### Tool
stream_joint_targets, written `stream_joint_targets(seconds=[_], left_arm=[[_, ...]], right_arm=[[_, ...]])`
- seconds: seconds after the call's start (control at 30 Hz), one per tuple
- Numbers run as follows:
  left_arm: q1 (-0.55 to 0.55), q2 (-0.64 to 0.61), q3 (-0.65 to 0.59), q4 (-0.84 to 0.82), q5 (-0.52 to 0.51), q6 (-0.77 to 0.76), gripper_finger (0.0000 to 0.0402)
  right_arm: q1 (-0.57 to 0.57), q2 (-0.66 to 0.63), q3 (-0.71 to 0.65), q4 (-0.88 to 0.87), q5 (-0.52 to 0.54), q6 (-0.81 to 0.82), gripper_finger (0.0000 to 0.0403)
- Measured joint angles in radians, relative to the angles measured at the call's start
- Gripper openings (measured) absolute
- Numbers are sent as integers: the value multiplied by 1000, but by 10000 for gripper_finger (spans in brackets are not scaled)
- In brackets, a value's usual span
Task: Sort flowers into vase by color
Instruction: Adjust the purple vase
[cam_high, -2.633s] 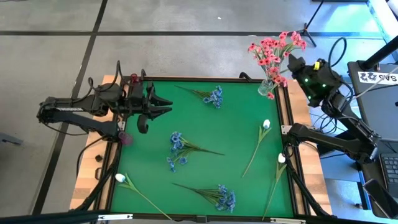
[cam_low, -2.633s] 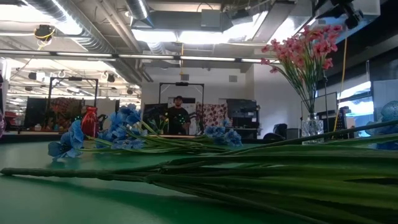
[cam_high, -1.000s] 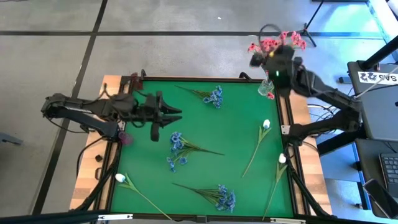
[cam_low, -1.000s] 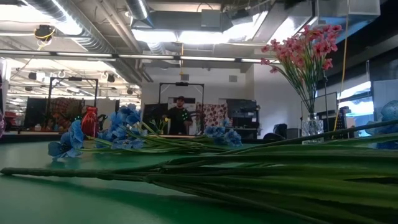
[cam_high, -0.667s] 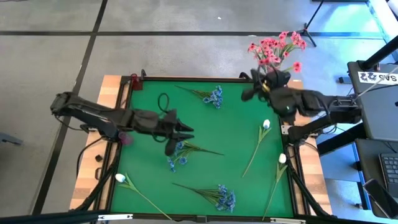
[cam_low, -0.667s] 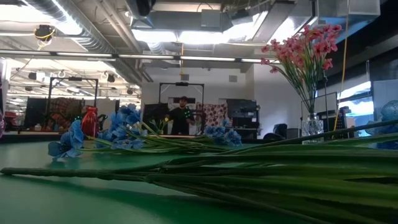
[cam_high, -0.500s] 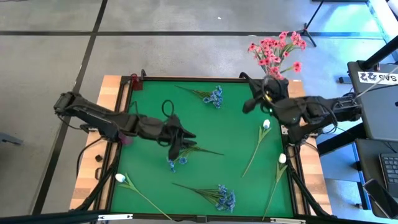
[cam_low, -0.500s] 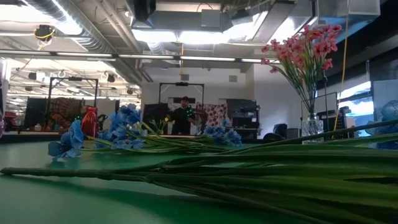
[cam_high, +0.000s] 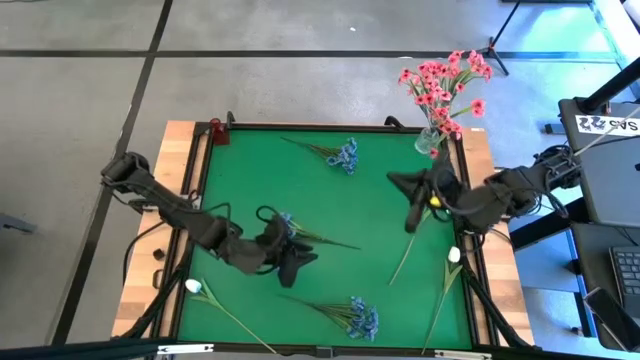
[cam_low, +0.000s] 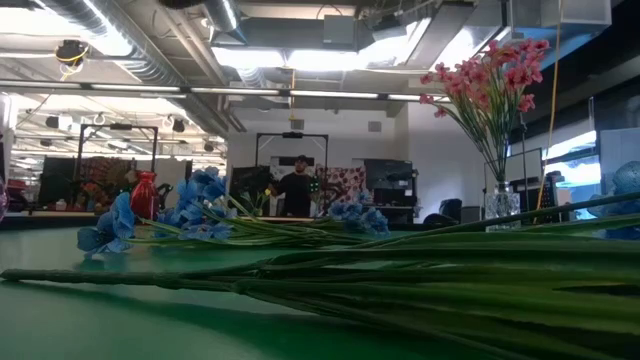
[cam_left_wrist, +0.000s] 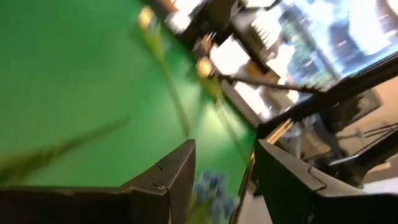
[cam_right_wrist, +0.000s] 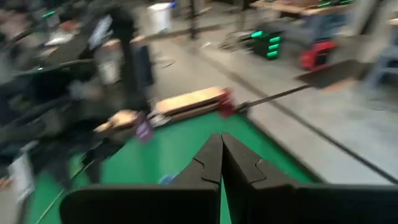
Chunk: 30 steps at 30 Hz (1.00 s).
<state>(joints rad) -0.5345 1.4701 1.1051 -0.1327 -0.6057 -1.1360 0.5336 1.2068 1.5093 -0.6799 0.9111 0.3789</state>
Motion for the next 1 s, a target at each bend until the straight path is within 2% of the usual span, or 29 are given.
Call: stream_joint_targets(seconds=[0.13,0.23,0.33,0.47,0.53,0.6,0.7,0.83,0.9,1.0], left_arm=[[-47,30,98,-89,5,-93,160],[-76,65,204,-87,-64,-105,160],[-81,114,291,-214,-65,-168,160],[-63,133,365,-496,88,-221,160],[-29,131,379,-577,159,-198,160],[21,134,379,-622,189,-189,160],[98,147,379,-692,202,-317,160],[142,144,376,-953,281,-420,160],[169,134,376,-1129,341,-404,160],[237,122,376,-1352,478,-259,160]], right_arm=[[86,-1,0,-72,-49,32,5],[144,-1,0,-121,-45,60,5],[188,1,0,-149,-20,100,5],[246,1,0,-186,-12,119,5],[267,2,0,-196,8,140,5],[282,2,0,-194,40,168,5],[285,2,0,-194,68,183,5],[285,2,0,-197,67,193,5],[285,2,0,-207,66,193,5],[285,2,0,-229,79,198,5]])
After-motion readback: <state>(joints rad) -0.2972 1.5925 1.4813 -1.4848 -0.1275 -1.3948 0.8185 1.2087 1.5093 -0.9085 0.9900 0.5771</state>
